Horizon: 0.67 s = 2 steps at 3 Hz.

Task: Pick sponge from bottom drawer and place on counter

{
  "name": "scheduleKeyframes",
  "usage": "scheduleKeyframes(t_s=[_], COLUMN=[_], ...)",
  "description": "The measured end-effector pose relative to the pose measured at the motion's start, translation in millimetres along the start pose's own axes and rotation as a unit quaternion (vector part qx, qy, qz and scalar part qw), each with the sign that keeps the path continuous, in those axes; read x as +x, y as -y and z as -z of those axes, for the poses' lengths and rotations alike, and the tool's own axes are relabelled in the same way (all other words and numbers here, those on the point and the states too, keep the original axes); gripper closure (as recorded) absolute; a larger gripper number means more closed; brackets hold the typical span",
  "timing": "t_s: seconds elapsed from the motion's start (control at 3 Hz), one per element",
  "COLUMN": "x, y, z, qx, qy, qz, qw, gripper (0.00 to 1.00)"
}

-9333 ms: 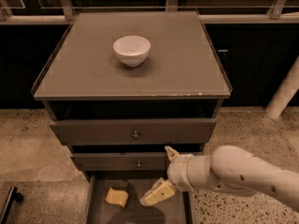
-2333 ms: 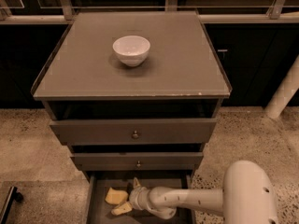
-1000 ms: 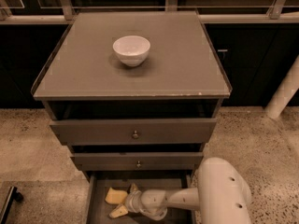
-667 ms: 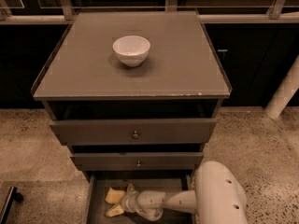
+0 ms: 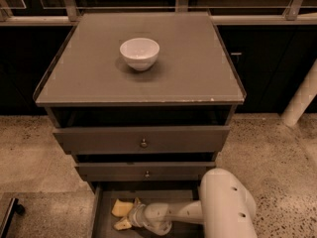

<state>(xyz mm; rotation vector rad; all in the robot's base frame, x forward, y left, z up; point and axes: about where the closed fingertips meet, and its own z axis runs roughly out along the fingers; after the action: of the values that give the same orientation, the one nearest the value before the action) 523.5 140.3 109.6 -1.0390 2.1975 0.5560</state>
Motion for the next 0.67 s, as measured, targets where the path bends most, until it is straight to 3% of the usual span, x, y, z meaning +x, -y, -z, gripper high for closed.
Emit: scheduleKeyframes(t_s=[0.33, 0.67], x=[12.3, 12.2], y=[-1.8, -1.9], z=[-0.4, -0.4], qx=[-0.006, -0.006], qy=[-0.027, -0.027], qz=[0.000, 0.000], qw=[0.9996, 0.9996], gripper=[0.29, 0.51])
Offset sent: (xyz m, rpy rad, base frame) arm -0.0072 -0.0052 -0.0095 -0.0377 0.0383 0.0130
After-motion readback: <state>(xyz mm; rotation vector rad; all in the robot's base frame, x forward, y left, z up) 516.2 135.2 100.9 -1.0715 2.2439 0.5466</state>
